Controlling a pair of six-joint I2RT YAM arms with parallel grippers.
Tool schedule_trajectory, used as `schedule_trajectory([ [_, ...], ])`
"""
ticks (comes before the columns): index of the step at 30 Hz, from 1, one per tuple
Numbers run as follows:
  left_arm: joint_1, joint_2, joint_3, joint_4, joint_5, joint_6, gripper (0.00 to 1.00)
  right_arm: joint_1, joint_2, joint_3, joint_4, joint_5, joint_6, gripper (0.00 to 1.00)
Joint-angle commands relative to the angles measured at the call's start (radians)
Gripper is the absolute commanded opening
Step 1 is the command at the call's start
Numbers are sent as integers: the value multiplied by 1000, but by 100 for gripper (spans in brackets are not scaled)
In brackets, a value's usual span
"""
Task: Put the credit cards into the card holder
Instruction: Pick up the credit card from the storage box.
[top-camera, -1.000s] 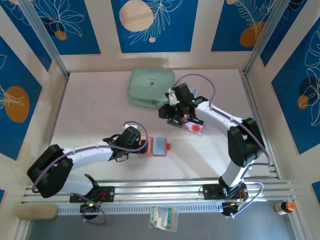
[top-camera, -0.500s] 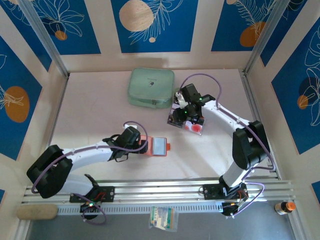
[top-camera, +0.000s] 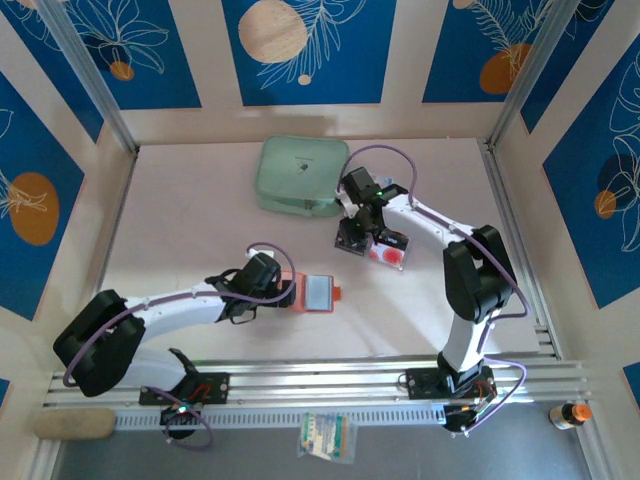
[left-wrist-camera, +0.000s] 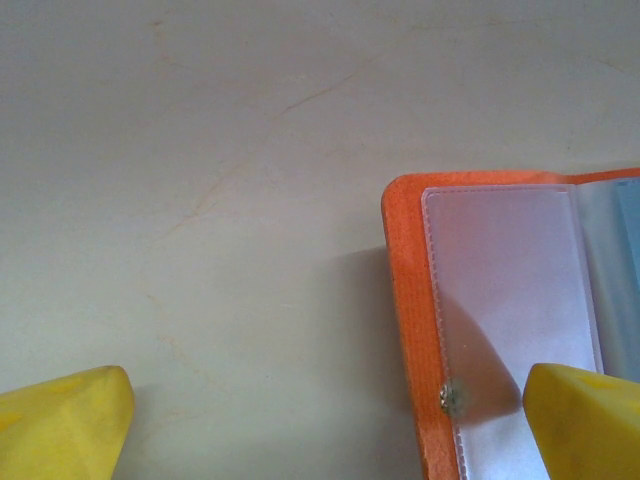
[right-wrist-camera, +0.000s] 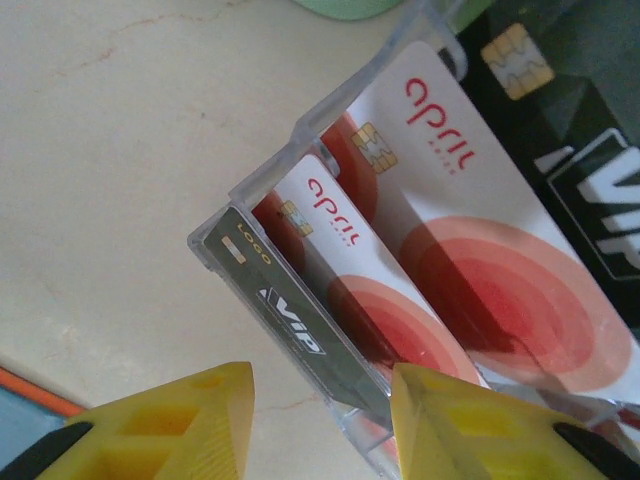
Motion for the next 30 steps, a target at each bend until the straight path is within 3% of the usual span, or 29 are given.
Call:
schedule_trajectory([
  [1,-7,-19,-13,-4,10,-7,100,10,34,35,-5,42,-50,40],
  [22,-6,-23,-18,2,12,-10,100,38,108,33,15,50,-85,36],
  [30,-6,-24,-18,0,10,-10,100,42,96,27,7,37,-89,23],
])
